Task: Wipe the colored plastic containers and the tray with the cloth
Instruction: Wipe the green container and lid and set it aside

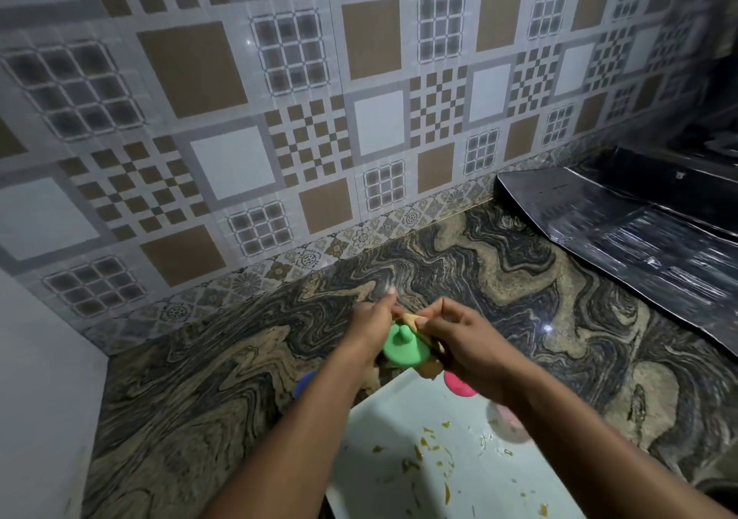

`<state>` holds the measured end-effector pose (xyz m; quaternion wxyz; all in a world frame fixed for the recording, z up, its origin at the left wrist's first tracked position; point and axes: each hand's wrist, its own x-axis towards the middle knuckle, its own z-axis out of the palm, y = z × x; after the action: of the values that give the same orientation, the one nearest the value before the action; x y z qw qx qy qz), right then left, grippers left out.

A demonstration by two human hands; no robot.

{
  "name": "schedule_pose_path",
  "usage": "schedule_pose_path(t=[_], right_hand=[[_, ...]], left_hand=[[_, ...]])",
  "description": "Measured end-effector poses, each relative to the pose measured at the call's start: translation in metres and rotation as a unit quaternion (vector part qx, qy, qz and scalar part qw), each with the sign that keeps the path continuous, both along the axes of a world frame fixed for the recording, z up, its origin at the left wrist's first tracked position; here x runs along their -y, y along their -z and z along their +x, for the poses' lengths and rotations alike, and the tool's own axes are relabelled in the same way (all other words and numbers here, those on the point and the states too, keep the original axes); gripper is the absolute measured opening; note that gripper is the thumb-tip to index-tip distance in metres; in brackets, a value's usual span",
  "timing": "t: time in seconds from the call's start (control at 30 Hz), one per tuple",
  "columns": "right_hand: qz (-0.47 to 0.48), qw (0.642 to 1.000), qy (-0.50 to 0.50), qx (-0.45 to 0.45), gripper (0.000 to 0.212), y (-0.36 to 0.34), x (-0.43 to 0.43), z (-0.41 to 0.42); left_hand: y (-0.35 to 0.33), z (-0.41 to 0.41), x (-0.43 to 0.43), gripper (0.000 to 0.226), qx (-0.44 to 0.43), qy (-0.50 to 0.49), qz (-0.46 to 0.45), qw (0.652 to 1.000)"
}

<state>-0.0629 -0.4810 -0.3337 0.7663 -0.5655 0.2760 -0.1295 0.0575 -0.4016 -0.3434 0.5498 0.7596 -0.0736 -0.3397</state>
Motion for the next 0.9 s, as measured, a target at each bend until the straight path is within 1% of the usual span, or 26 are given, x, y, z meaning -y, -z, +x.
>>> schedule_pose_path(t=[0.03,0.07,0.1,0.17,0.2,0.23,0.27,0.3,0.37,0.4,0.43,0.47,0.5,0.53,0.6,0.63,0.67,0.7,0.73,0.77,0.8,0.83,0.87,0.9], right_hand=[[0.011,1.000,-0.024,-0.001,0.002,-0.007,0.006,0.000],[0.003,1.000,-0.016,0.007,0.002,-0.009,0.007,0.002],[-0.026,0.999,0.017,0.018,0.004,-0.010,0.002,0.006],[-0.109,0.985,0.128,0.035,0.007,0.000,-0.019,0.011],[-0.132,0.974,0.181,0.044,0.006,0.006,-0.031,0.011],[-0.135,0.966,0.216,0.048,0.005,0.013,-0.041,0.010],[-0.126,0.964,0.231,0.047,0.006,0.016,-0.045,0.007],[-0.106,0.969,0.221,0.043,0.007,0.016,-0.043,0.004],[-0.059,0.988,0.138,0.020,0.008,0.009,-0.025,-0.001],[-0.036,0.996,0.083,0.002,0.006,0.003,-0.014,-0.004],[-0.014,0.999,0.036,-0.009,0.004,-0.004,-0.004,-0.005],[0.005,1.000,0.009,-0.011,0.003,-0.008,0.003,-0.005],[0.009,1.000,0.009,0.000,0.003,-0.009,0.004,-0.002],[-0.012,0.999,0.035,0.017,0.004,-0.008,-0.001,0.001],[-0.101,0.984,0.135,0.050,0.008,0.004,-0.020,0.007],[-0.134,0.972,0.185,0.061,0.008,0.011,-0.031,0.008],[-0.146,0.962,0.220,0.066,0.007,0.017,-0.041,0.008],[-0.148,0.958,0.236,0.064,0.007,0.023,-0.046,0.006],[-0.138,0.961,0.235,0.055,0.008,0.025,-0.045,0.005],[-0.114,0.969,0.215,0.044,0.010,0.024,-0.038,0.003],[-0.087,0.980,0.176,0.031,0.011,0.022,-0.027,0.003],[-0.057,0.990,0.125,0.015,0.011,0.016,-0.016,0.001],[-0.029,0.997,0.072,-0.002,0.009,0.007,-0.006,0.000],[-0.002,0.999,0.030,-0.012,0.007,0.002,0.002,-0.001]], left_hand=[[-0.005,0.001,0.002,0.040,0.021,0.007,0.004,1.000],[-0.012,-0.002,0.005,0.037,0.056,-0.023,0.000,0.998],[-0.017,-0.006,0.010,0.036,0.096,-0.084,-0.012,0.992],[-0.025,-0.019,0.018,0.033,0.151,-0.227,-0.057,0.961],[-0.026,-0.027,0.018,0.032,0.166,-0.281,-0.069,0.943],[-0.023,-0.032,0.016,0.031,0.170,-0.308,-0.062,0.934],[-0.017,-0.037,0.015,0.031,0.158,-0.298,-0.049,0.940],[-0.007,-0.036,0.014,0.031,0.132,-0.253,-0.042,0.957],[0.006,-0.023,0.007,0.036,0.044,-0.132,-0.035,0.990],[0.005,-0.017,0.004,0.039,0.006,-0.078,-0.025,0.997],[0.004,-0.009,0.002,0.039,-0.008,-0.034,-0.013,0.999],[0.000,-0.005,0.003,0.037,0.010,-0.016,-0.009,1.000],[-0.006,-0.004,0.005,0.036,0.049,-0.036,-0.015,0.998],[-0.012,-0.007,0.009,0.035,0.101,-0.087,-0.022,0.991],[-0.020,-0.017,0.015,0.032,0.174,-0.225,-0.054,0.957],[-0.021,-0.023,0.016,0.031,0.187,-0.284,-0.068,0.938],[-0.019,-0.028,0.015,0.031,0.182,-0.318,-0.069,0.928],[-0.012,-0.032,0.014,0.031,0.161,-0.318,-0.060,0.932],[-0.004,-0.033,0.013,0.032,0.124,-0.280,-0.051,0.951],[0.006,-0.029,0.010,0.034,0.075,-0.220,-0.048,0.971],[0.010,-0.025,0.005,0.037,0.018,-0.159,-0.048,0.986],[0.010,-0.019,0.001,0.041,-0.028,-0.102,-0.043,0.993],[0.007,-0.013,-0.002,0.042,-0.046,-0.048,-0.030,0.997],[0.002,-0.009,-0.002,0.039,-0.035,-0.017,-0.021,0.999]])
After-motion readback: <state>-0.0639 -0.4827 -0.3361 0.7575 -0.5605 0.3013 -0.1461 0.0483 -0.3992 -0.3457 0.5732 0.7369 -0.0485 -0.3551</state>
